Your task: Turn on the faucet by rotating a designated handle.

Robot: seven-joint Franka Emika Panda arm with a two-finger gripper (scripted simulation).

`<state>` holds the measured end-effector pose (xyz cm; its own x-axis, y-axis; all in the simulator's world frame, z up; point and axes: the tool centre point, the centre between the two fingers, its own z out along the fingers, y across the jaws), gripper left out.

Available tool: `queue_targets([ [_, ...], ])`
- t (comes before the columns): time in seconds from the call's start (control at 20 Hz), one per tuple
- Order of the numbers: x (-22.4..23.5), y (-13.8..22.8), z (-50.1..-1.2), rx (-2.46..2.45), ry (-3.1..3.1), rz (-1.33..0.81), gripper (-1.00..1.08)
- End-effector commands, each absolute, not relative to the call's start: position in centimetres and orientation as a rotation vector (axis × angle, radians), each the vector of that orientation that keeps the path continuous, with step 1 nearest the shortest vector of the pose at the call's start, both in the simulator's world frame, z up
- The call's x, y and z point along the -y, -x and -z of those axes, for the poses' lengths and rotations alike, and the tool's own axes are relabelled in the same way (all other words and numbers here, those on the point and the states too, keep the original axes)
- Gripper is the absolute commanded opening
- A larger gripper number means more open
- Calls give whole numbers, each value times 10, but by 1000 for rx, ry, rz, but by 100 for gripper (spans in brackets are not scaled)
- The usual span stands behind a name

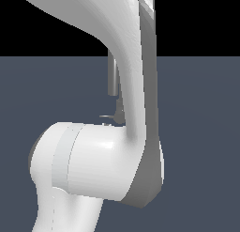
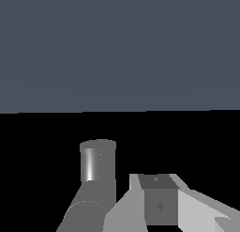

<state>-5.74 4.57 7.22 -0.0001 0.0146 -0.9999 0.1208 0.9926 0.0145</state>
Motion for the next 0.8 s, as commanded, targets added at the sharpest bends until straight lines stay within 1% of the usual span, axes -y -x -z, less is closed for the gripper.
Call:
queue_targets([
  [0.0,-44,56,-70,-1569,-86,85,-100],
  [0.75,-44,55,-70,-1569,-83,85,-100],
])
